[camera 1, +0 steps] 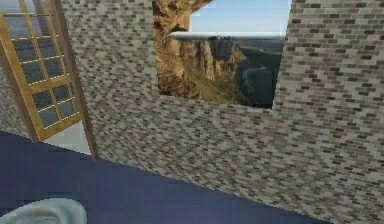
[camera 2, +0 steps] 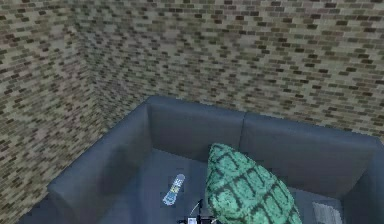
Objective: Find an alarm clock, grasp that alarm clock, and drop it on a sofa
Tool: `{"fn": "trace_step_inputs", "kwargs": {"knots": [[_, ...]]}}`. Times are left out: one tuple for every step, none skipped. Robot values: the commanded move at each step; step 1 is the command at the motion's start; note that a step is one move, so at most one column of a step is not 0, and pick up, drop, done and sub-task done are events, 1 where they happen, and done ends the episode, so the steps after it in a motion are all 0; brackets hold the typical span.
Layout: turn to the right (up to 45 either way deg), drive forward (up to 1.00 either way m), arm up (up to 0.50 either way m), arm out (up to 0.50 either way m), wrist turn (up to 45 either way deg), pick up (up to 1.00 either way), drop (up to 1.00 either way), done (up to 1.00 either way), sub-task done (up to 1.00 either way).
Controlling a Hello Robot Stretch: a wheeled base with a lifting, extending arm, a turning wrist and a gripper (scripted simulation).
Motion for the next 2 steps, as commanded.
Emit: {"fn": "trace_step_inputs", "kwargs": {"knots": [[0.0, 0.00, 0.00, -0.08, 0.0, 0.00, 0.00, 0.00, 0.00], [0.0, 0.00, 0.00, 0.00, 0.0, 0.00, 0.00, 1.00, 0.00]]}}
